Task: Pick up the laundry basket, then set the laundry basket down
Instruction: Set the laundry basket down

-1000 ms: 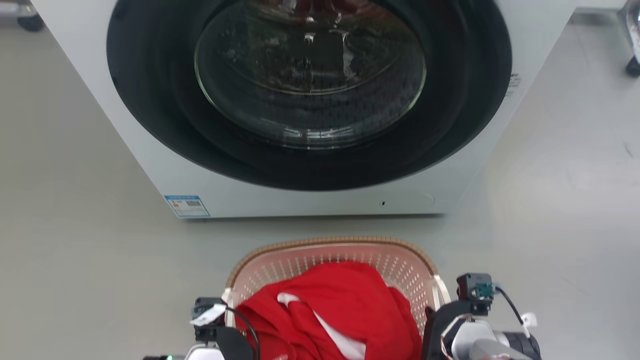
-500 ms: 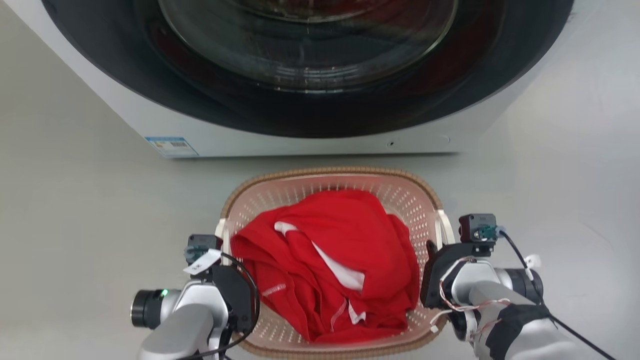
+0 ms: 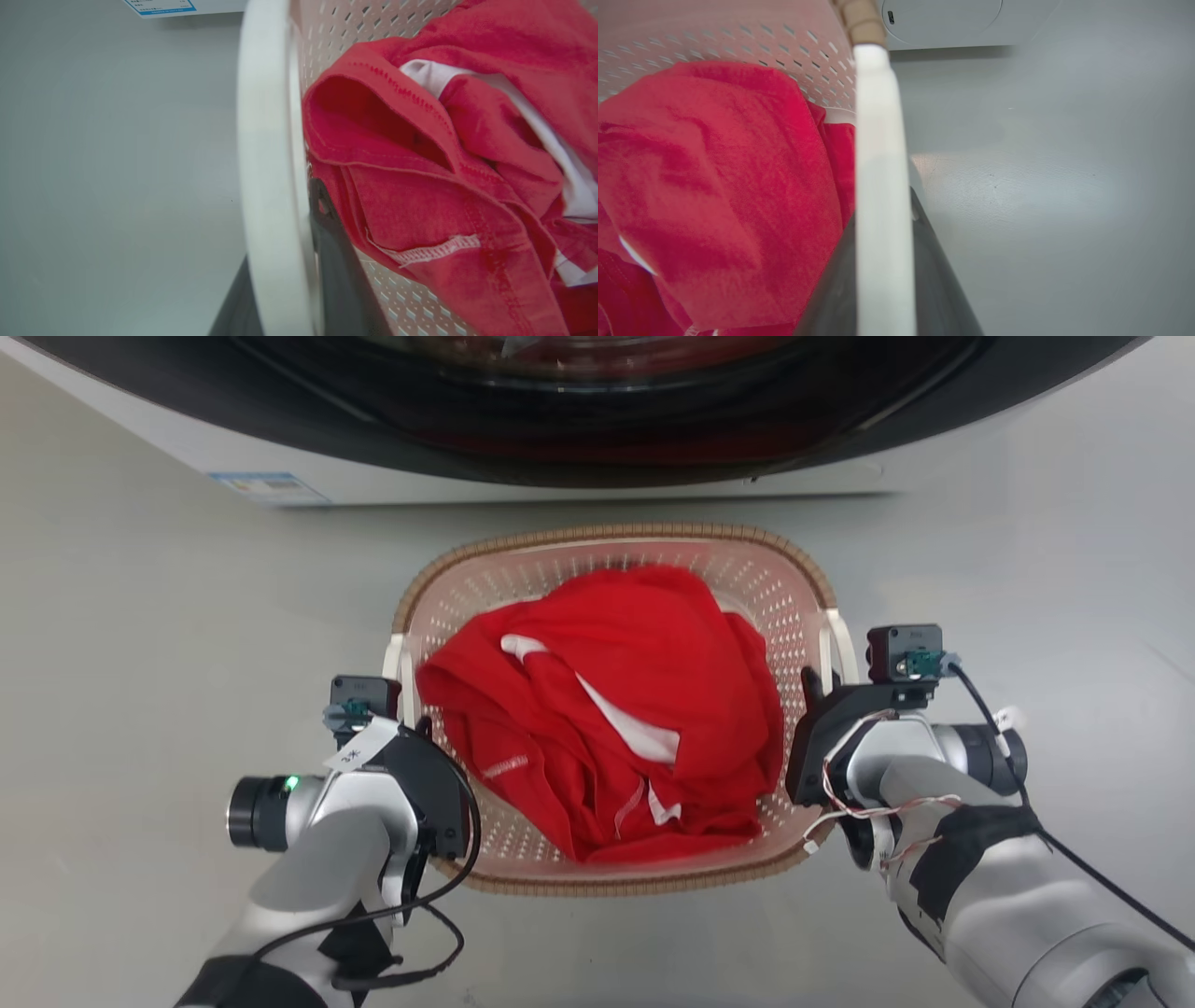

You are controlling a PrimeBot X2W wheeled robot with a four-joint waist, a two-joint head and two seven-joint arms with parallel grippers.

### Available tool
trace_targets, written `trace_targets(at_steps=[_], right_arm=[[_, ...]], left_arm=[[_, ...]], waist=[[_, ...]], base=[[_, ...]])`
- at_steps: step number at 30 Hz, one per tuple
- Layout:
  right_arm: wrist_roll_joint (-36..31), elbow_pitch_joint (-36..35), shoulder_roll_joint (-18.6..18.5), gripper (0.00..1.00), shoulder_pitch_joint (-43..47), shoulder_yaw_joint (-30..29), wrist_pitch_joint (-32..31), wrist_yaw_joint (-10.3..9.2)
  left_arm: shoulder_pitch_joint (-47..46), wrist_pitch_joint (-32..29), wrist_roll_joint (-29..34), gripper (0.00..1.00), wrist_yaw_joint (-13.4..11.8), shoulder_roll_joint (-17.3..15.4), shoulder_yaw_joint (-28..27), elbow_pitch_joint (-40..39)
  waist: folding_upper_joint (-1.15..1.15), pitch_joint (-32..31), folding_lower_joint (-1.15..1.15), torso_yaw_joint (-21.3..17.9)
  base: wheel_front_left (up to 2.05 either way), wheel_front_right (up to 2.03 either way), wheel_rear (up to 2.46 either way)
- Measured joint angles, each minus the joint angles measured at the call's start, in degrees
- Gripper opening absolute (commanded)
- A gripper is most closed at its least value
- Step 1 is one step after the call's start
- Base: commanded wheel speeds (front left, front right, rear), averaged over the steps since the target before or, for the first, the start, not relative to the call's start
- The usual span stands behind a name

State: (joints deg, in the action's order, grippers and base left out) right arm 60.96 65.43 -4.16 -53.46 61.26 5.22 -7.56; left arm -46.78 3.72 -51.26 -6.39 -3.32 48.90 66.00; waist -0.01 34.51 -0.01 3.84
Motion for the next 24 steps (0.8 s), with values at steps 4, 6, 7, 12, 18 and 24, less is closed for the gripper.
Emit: trace_targets(at_steps=[4, 6, 7, 12, 18, 24], right_arm=[[-0.3, 0.6, -0.1, 0.0, -2.5, -0.1, 0.5, 0.0], [-0.5, 0.9, -0.2, 0.0, -3.8, -0.1, 0.8, -0.01], [-0.5, 0.9, -0.2, 0.0, -4.5, -0.1, 0.9, -0.01], [-0.9, 1.2, -0.4, 0.0, -7.2, -0.1, 1.8, -0.01], [-1.0, 1.2, -0.4, 0.0, -8.2, 0.0, 3.0, -0.01], [-1.0, 1.1, -0.4, 0.0, -8.4, 0.1, 4.0, -0.01]], left_arm=[[-2.5, 0.7, 0.9, 0.0, -0.2, 0.0, 0.0, 0.0], [-3.8, 0.9, 0.9, 0.0, -0.2, 0.0, -0.1, 0.0], [-4.5, 1.0, 0.9, 0.0, -0.2, 0.0, -0.2, 0.0], [-7.4, 2.0, 1.0, 0.0, -0.2, 0.0, -0.4, 0.1], [-8.7, 3.2, 1.5, 0.0, -0.2, 0.0, -0.4, 0.8], [-10.3, 4.2, 2.0, 0.0, -0.2, 0.1, -0.4, 1.8]], waist=[[0.0, 3.4, 0.0, 0.0], [0.0, 5.2, 0.0, 0.0], [0.0, 6.0, 0.0, 0.0], [0.0, 10.2, 0.0, 0.1], [0.0, 14.6, 0.0, 0.2], [0.0, 15.9, 0.0, 0.5]], base=[[0.0, 0.0, 0.0], [0.0, 0.0, 0.0], [0.0, 0.0, 0.0], [0.0, 0.0, 0.0], [0.0, 0.0, 0.0], [0.0, 0.0, 0.0]])
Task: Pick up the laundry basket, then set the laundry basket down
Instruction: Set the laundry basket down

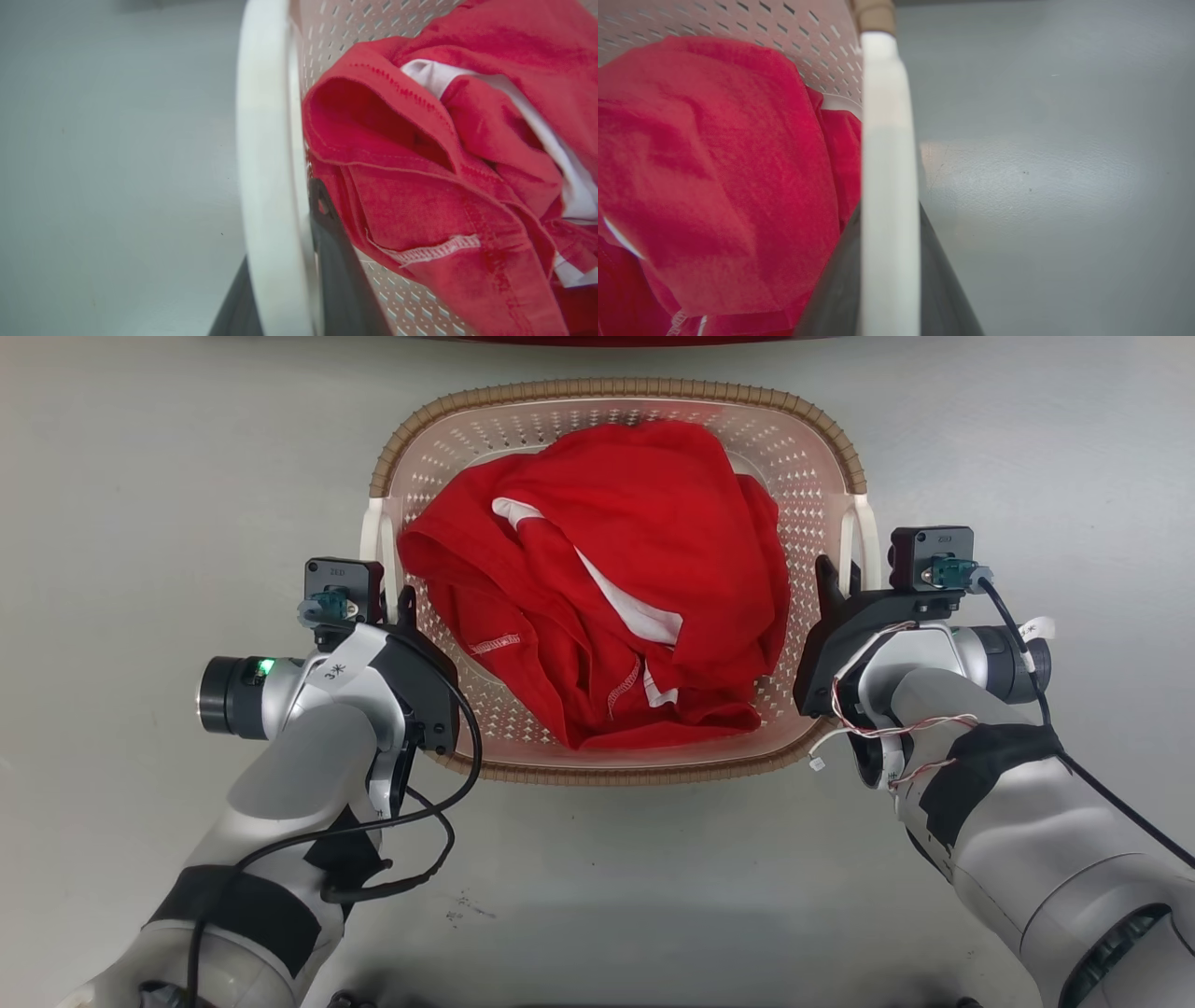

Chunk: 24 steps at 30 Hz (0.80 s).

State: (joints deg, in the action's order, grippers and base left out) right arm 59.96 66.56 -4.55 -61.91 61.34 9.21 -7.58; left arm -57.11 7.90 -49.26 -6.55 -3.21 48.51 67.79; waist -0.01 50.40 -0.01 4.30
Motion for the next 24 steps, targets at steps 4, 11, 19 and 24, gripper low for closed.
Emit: trace_targets(at_steps=[4, 11, 19, 24], right_arm=[[0.0, 0.0, 0.0, 0.0, -0.4, 0.1, 0.3, 0.0], [0.0, 0.0, 0.0, 0.05, -1.0, 0.3, 1.0, 0.0], [0.0, -0.4, 0.7, 1.0, -1.0, 0.9, 1.5, 0.01], [0.0, 0.1, 0.8, 1.0, -1.1, 1.0, 2.0, 0.01]], left_arm=[[-0.1, 0.5, 0.0, 0.0, 0.0, 0.0, 0.0, 0.3], [-0.7, 1.4, 0.0, 0.03, 0.0, 0.2, 0.0, 1.1], [-1.3, 2.4, 0.1, 1.0, 0.0, 0.4, -0.3, 2.1], [-1.4, 2.8, 0.1, 1.0, 0.0, 1.0, -0.8, 2.4]], waist=[[0.0, 0.2, 0.01, 0.0], [0.01, 0.5, 0.01, 0.1], [0.01, 0.6, 0.01, 0.2], [0.01, 0.5, 0.01, 0.2]], base=[[0.0, 0.0, 0.0], [0.0, 0.0, 0.0], [0.0, 0.0, 0.0], [0.0, 0.0, 0.0]])
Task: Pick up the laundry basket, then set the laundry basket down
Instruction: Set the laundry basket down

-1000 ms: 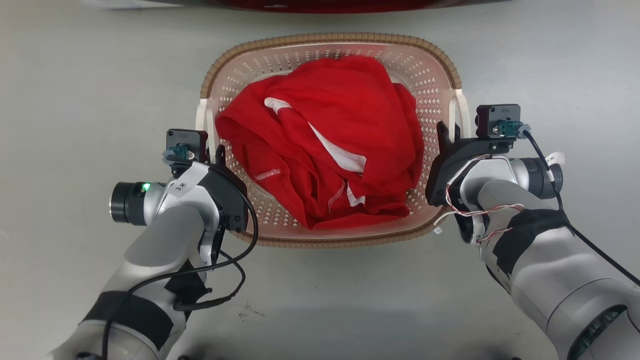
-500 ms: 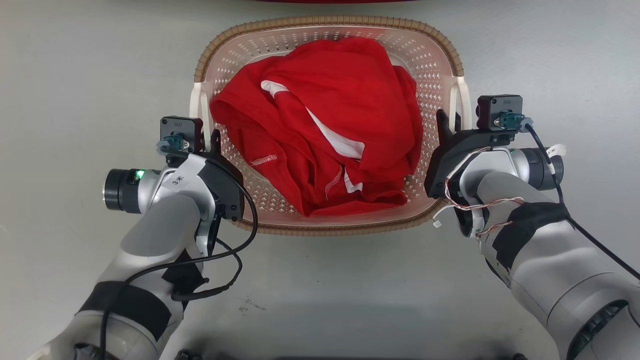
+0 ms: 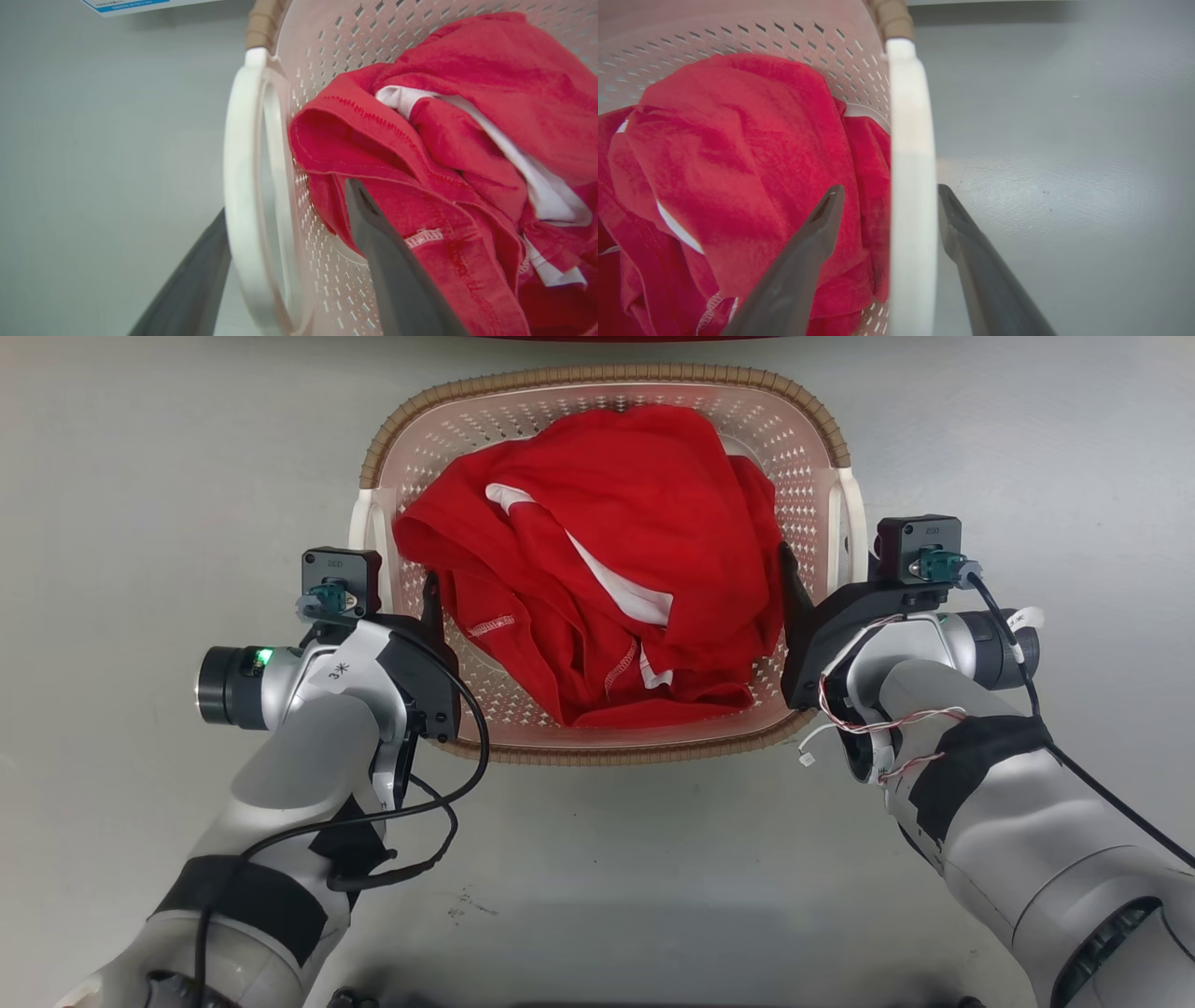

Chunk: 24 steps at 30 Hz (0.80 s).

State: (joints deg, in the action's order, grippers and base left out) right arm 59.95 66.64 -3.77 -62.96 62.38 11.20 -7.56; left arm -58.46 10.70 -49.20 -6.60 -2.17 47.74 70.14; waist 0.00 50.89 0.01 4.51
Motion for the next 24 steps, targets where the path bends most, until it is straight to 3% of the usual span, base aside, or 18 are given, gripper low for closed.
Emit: trace_targets(at_steps=[24], right_arm=[[0.0, 2.5, 0.0, 1.0, 0.1, -2.2, 3.0, 0.08]], left_arm=[[1.2, 3.6, -0.5, 1.0, 0.6, -0.6, -1.7, -0.2]], waist=[[0.0, -7.5, 0.0, -1.1]], base=[[0.0, 0.0, 0.0]])
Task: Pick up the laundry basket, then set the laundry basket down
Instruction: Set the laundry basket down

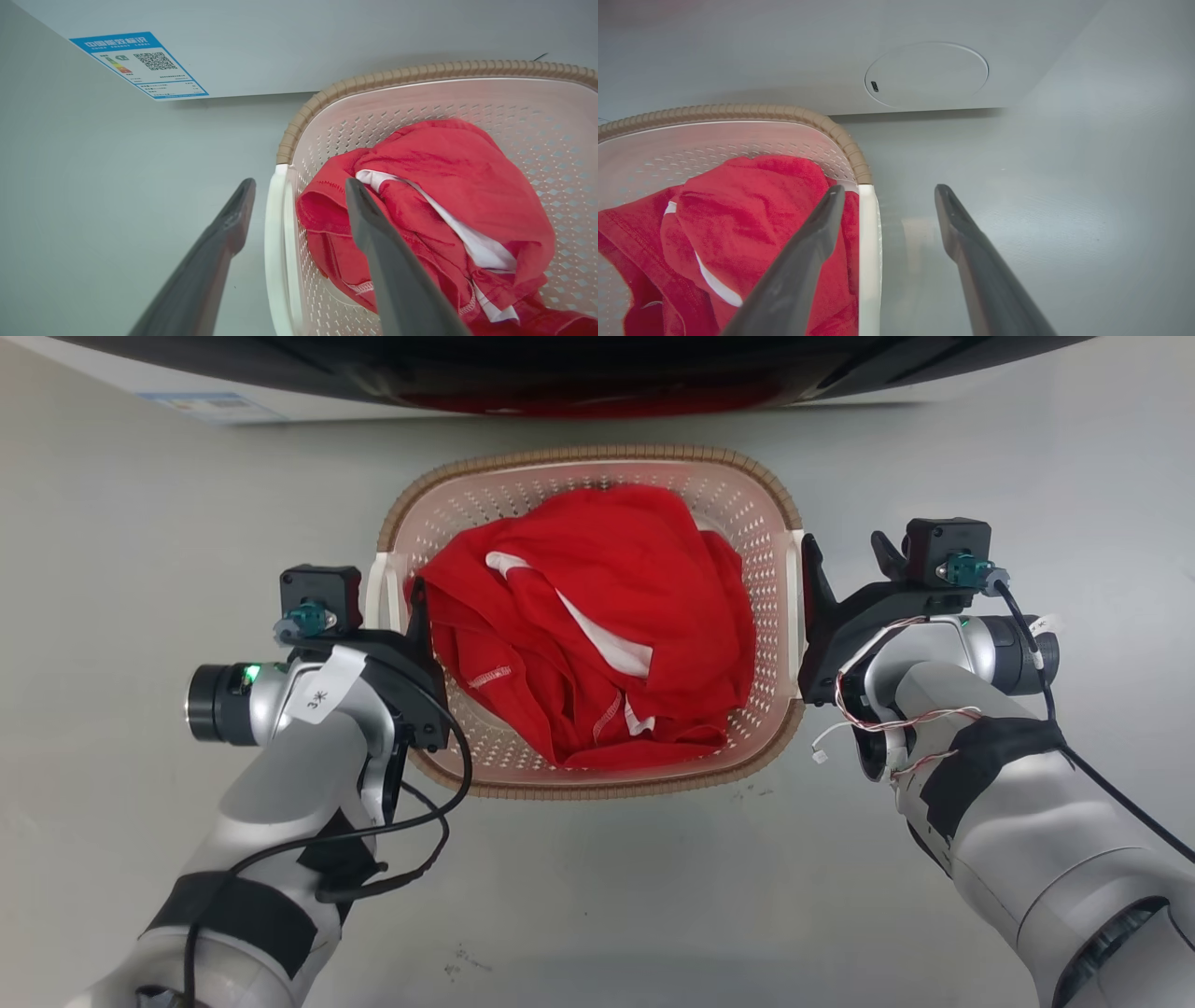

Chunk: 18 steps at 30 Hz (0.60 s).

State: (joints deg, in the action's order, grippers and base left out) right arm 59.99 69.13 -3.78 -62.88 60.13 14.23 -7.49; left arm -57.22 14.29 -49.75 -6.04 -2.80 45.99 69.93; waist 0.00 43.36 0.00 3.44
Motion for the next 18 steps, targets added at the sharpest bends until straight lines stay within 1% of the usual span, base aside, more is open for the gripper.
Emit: trace_targets(at_steps=[6, 13, 18], right_arm=[[0.0, -0.9, -0.6, 1.0, 0.6, -1.3, 0.0, 0.98], [-0.1, -4.7, -2.3, 1.0, 4.3, -5.4, 0.0, 0.98], [-2.4, -8.6, -3.4, 1.0, 7.9, -7.7, 0.0, 0.94]], left_arm=[[2.6, 0.0, 0.5, 1.0, 0.0, -1.4, -1.2, -2.1], [6.5, 0.0, 2.5, 1.0, -0.2, -2.5, -3.1, -7.8], [11.2, 0.0, 5.0, 1.0, -0.5, -3.0, -4.6, -12.7]], waist=[[0.0, -3.6, 0.0, -0.4], [0.0, -8.5, 0.0, -0.8], [0.0, -12.4, 0.0, -0.8]], base=[[0.0, 0.0, 0.0], [0.0, 0.0, 0.0], [0.0, 0.0, 0.0]])
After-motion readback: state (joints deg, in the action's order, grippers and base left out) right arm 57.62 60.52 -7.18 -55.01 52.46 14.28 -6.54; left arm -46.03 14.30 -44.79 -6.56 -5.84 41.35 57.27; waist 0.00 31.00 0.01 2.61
